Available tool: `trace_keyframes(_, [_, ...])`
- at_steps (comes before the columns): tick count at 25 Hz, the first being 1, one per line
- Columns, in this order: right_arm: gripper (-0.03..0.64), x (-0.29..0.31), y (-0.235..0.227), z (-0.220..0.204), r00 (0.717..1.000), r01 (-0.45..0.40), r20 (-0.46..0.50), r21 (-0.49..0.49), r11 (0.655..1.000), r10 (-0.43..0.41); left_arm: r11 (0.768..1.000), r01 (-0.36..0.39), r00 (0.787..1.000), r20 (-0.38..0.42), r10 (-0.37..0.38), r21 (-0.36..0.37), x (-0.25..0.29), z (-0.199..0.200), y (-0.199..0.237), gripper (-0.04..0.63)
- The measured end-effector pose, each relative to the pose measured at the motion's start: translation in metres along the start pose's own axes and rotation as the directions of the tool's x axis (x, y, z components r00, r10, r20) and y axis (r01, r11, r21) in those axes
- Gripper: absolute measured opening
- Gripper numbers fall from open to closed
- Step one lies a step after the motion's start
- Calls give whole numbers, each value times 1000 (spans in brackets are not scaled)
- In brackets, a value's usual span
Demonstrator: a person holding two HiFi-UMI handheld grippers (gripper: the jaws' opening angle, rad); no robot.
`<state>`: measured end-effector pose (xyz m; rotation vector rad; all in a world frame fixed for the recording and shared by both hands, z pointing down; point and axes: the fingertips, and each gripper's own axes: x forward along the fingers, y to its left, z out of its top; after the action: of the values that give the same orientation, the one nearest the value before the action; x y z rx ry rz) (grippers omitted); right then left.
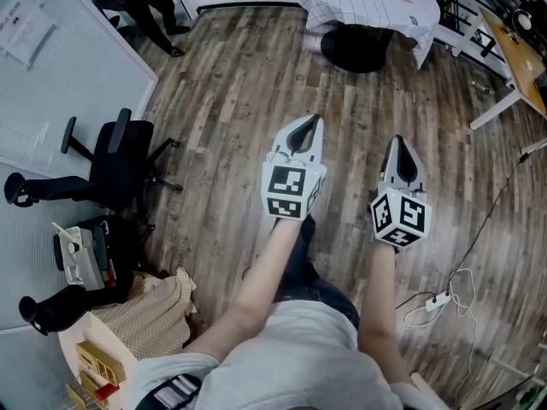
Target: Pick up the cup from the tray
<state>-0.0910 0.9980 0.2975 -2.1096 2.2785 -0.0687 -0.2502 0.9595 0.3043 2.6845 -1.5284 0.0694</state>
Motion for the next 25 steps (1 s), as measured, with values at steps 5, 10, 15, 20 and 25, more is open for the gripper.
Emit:
trace_keyframes(5, [9,47,1,-5,1000,-3,7,4,1000,2,1000,0,1000,3,0,-4,39,-3,27,6])
trace_keyframes(10, [9,120,8,0,1000,-17,10,-5,1000,17,1000,2,1000,3,-2,-10,98,4,69,6])
trace_keyframes(15, [9,190,9,15,1000,-15,22,-24,1000,15,1000,14,1000,13,-14,-13,158,20,107,6])
trace_keyframes(20, [9,251,3,20,1000,-2,20,-34,999,3,999,38,999,23,-38,-8,217,32,133,6])
trace_keyframes(25, [9,295,-2,19,1000,9,9,-37,999,-9,998,64,998,21,-64,-15,259,36,149,6])
